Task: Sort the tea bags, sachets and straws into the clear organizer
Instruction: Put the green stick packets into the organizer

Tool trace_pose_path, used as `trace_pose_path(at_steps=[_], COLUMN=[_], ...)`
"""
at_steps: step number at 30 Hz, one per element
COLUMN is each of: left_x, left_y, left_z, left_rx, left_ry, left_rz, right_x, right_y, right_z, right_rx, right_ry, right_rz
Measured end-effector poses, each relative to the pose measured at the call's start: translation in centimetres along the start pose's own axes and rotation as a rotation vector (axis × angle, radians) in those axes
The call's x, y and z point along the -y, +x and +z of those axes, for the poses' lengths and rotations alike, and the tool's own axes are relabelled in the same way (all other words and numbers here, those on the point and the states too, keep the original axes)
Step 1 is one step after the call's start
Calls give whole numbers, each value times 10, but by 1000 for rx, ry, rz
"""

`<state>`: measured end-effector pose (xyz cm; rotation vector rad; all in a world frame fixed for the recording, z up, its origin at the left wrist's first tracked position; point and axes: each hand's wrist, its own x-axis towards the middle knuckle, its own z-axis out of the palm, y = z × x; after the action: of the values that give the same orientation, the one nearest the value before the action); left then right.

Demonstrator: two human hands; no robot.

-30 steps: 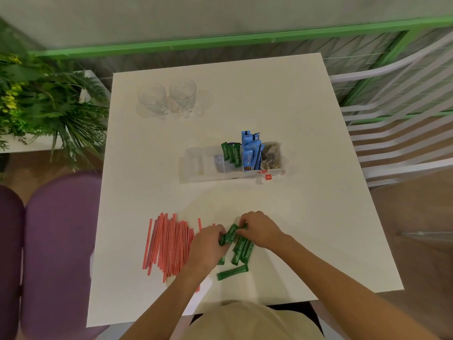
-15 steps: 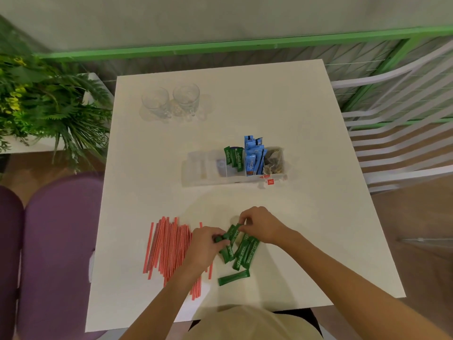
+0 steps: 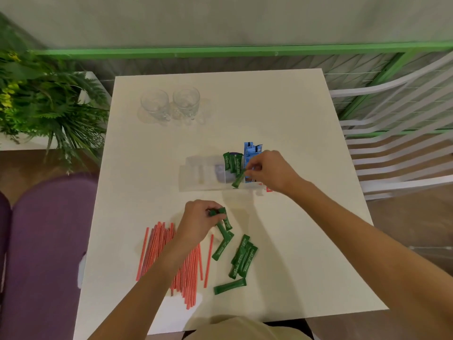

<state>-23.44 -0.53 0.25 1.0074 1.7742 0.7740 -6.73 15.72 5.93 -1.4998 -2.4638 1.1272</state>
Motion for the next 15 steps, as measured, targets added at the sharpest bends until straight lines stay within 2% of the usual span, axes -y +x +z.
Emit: trace_pose_path(at_steps=[7,15], left_x=[-24,-49], left_y=[30,73], left_z=[-13,-26], left_rx=[-23,-74], left_ry=[-17,67], left_rz=[86,170], right_x=[16,19], right_y=[33,46], right_z=[-11,9], right_rx=[-56,11], right_ry=[-151,-305], right_rz=[-27,39])
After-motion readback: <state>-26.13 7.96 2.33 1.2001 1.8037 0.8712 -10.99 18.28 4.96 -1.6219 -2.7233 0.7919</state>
